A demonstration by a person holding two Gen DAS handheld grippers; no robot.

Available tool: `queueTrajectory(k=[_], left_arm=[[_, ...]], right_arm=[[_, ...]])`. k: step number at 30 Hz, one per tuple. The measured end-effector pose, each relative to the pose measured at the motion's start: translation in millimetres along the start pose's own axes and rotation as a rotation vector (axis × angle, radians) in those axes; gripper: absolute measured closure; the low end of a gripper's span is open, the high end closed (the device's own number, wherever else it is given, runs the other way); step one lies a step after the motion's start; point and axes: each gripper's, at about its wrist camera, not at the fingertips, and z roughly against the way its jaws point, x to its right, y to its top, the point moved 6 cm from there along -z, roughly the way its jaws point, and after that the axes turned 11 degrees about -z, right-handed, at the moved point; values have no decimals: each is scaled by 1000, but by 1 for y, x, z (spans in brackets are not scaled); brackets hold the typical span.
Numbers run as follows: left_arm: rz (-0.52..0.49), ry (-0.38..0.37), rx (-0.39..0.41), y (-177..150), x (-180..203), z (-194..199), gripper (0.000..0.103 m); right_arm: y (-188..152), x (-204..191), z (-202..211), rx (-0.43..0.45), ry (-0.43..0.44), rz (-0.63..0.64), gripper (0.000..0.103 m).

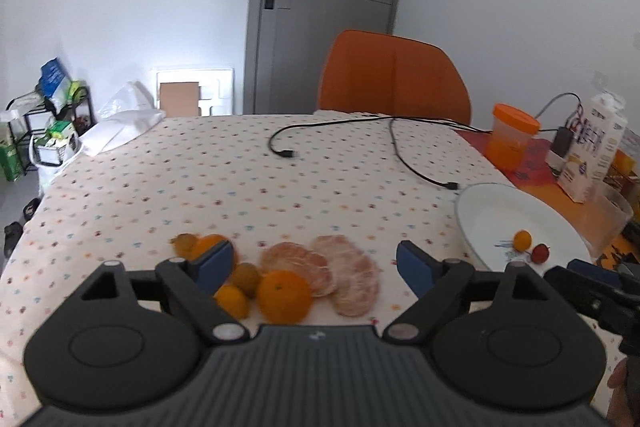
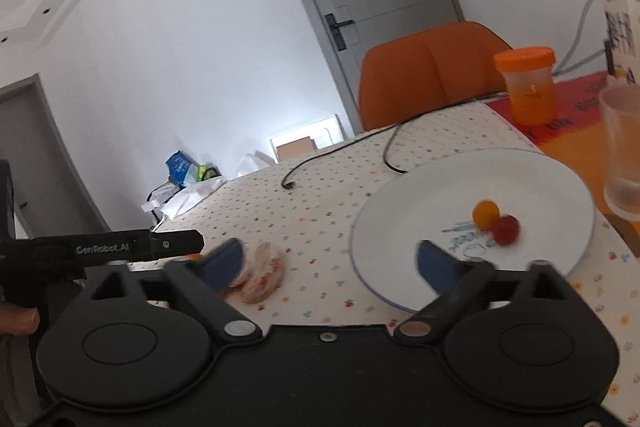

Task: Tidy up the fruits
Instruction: 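Move both tools back toward the fruit pile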

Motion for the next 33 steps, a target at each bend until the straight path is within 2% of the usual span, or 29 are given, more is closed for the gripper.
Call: queueTrajectory(k=[16,22,28,30,32,33], left_arm=[[50,31,-29,-27,-40,6,16],[55,37,-28,-37,-49,7,16],[55,28,-22,-40,-54,7,18],[53,30,-18,-41,-54,6,18],[54,19,-17,-41,-54,3,19],[51,14,-19,-42,-53,2,20]], right_arm=[[-12,-34,-20,-65,38,59,0],[-19,-48,-25,-87,57,96,3],[-26,-56,-35,-112,60,105,14],[-28,-57,-39,-125,58,109,21],[-32,-59,-44,-145,53,113,34],[-34,-59,-47,-157,49,117,38]])
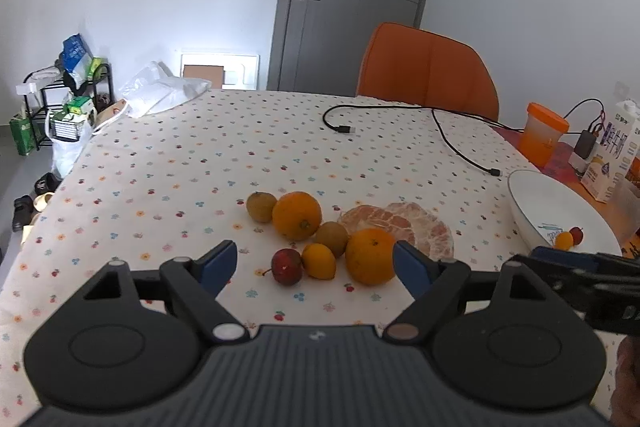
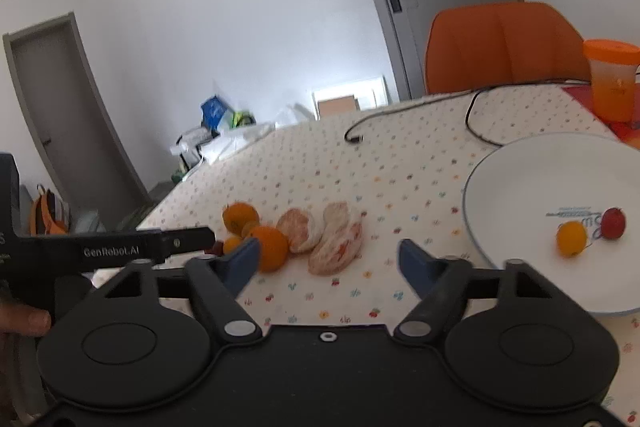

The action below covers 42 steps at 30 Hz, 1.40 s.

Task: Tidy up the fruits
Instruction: 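Move both tools back toward the fruit pile, then grasp a peeled pomelo segment with the right tool while the left grasps an orange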

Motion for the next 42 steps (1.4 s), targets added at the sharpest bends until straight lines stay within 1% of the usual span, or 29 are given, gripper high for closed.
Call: queueTrajectory(k=[1,4,7,10,11,12,13,14,16,18,20,24,27,30,35,39,40,42], left_arm=[[-3,-2,-3,0,1,-2,23],[5,-19,-5,-1,0,-5,29],[11,-42,2,0,2,-7,32],[13,-62,-1,1,5,-11,36],[23,-74,-6,2,6,-13,37],[29,-84,-6,2,7,-14,40],[30,-93,-5,3,8,-16,45],[28,-102,-4,4,10,-17,47],[21,-124,2,6,15,-19,52],[11,-134,1,7,19,-23,53],[12,-141,-6,8,22,-27,55],[11,-156,-24,6,26,-34,63],[19,-153,-32,6,26,-38,68],[18,-143,-43,5,26,-41,68],[30,-146,-57,6,26,-45,67],[44,-166,-69,4,25,-48,66],[45,-166,-69,4,25,-48,66],[50,-170,-74,4,25,-48,67]], right_arm=[[-2,-1,-3,-10,-4,6,41],[-5,-4,-9,-21,-7,17,41],[-6,-5,-15,-32,-15,22,42],[-6,-4,-21,-41,-22,24,45],[-5,-4,-23,-44,-24,23,48],[-6,-3,-24,-49,-27,23,52],[-6,-3,-26,-57,-31,26,61],[-7,-4,-29,-67,-37,34,66],[-8,-5,-33,-76,-43,47,66],[-8,-6,-35,-82,-41,53,66],[-8,-4,-38,-86,-47,51,66],[-7,-2,-43,-96,-54,48,66],[-8,-2,-48,-105,-58,49,65],[-8,-1,-55,-115,-60,50,65],[-8,-4,-62,-121,-54,49,65],[-9,-8,-69,-133,-73,70,65],[-10,-8,-71,-134,-74,73,63],[-10,-8,-72,-126,-77,81,64]])
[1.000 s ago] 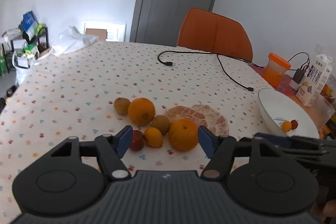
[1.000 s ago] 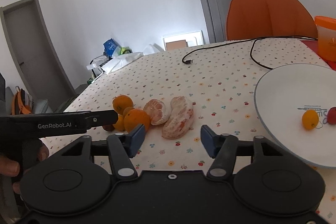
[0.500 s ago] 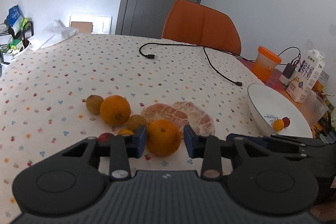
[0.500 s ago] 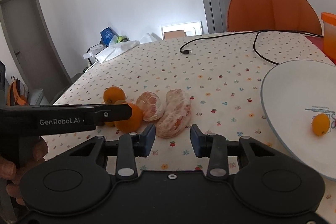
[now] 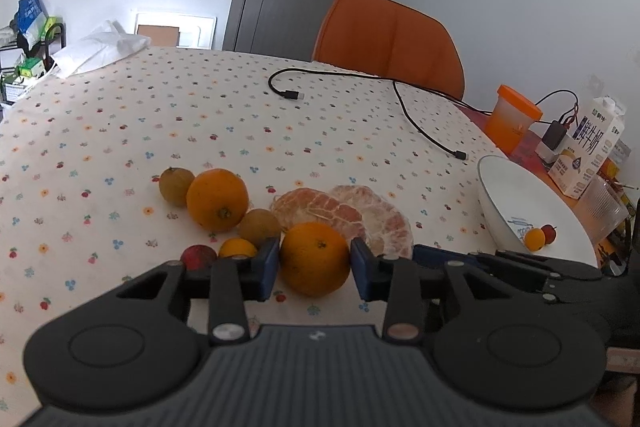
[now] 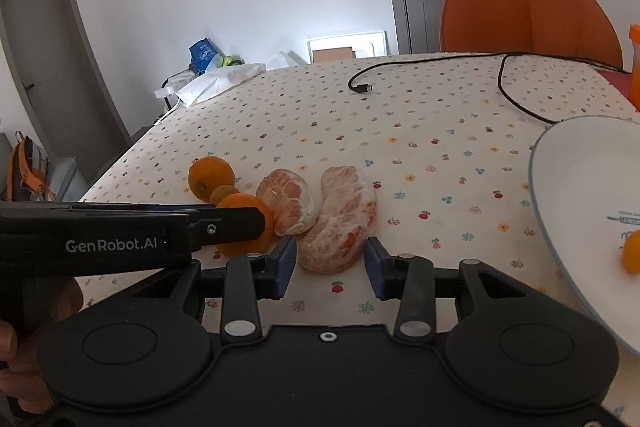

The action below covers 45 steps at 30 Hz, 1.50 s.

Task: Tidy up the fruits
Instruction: 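Grasp a peeled pomelo segment with the right tool while the left grasps an orange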

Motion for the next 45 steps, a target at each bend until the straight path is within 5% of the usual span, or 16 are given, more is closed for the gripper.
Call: queueTrajectory(k=[13,18,24,34,37,45], left_arm=[[-8,26,5,-4,7,14,67],[1,46,17,-6,3,23,67],[22,76,40,-3,-11,37,67],[37,74,48,3,-25,37,67],[40,82,55,4,-25,40,67],[32,77,60,1,-18,47,67]], right_arm=[[-4,13,21,22,24,-29,102],[-10,19,28,19,14,-53,98],[-5,14,24,31,7,-43,58],[2,-2,-7,29,-41,53,55],[1,-4,-9,37,-52,75,63],[-5,4,7,37,-55,68,65]])
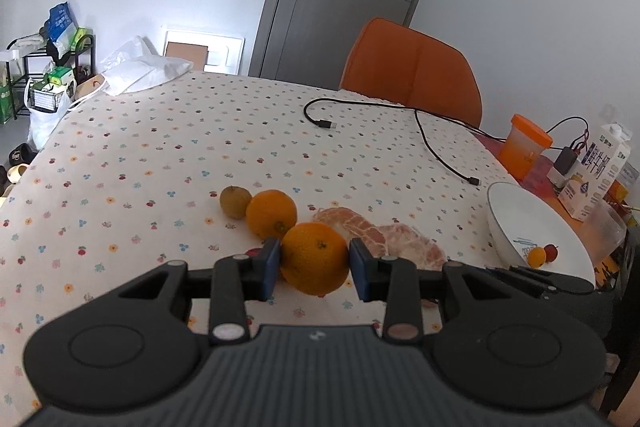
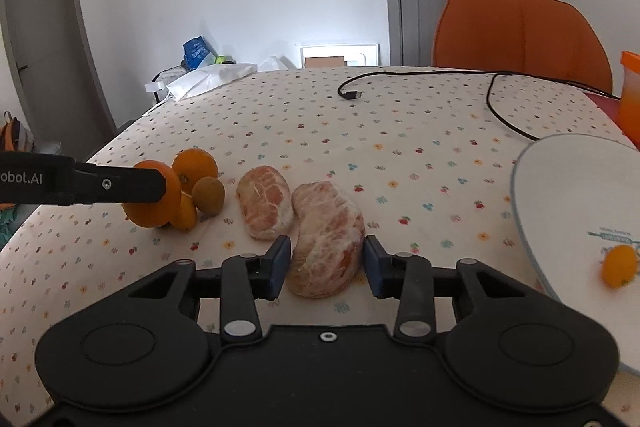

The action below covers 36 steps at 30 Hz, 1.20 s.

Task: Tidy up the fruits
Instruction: 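Grasp a peeled pomelo segment with the right tool while the left grasps an orange, then carry the pomelo segment and orange over the white plate and release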

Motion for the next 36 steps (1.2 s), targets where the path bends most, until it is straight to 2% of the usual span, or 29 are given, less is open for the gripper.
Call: queueTrajectory(k=[9,13,18,20,22,29,36], left_arm=[[2,8,2,-2,-1,2,67],[8,17,4,-2,-6,3,67],[21,30,-1,-3,-13,3,67],[23,30,-2,-4,-14,2,67],[22,27,-3,-3,-12,1,67],[7,13,3,-2,-2,3,67],[-16,6,18,3,11,7,67]], right_arm=[[-5,15,17,-11,-30,-16,65],[-4,12,13,-7,-34,2,58],[0,9,3,1,-43,24,57],[0,8,1,4,-42,34,59],[0,8,1,7,-42,41,66],[0,11,10,13,-6,24,68],[9,18,36,79,0,2,68]])
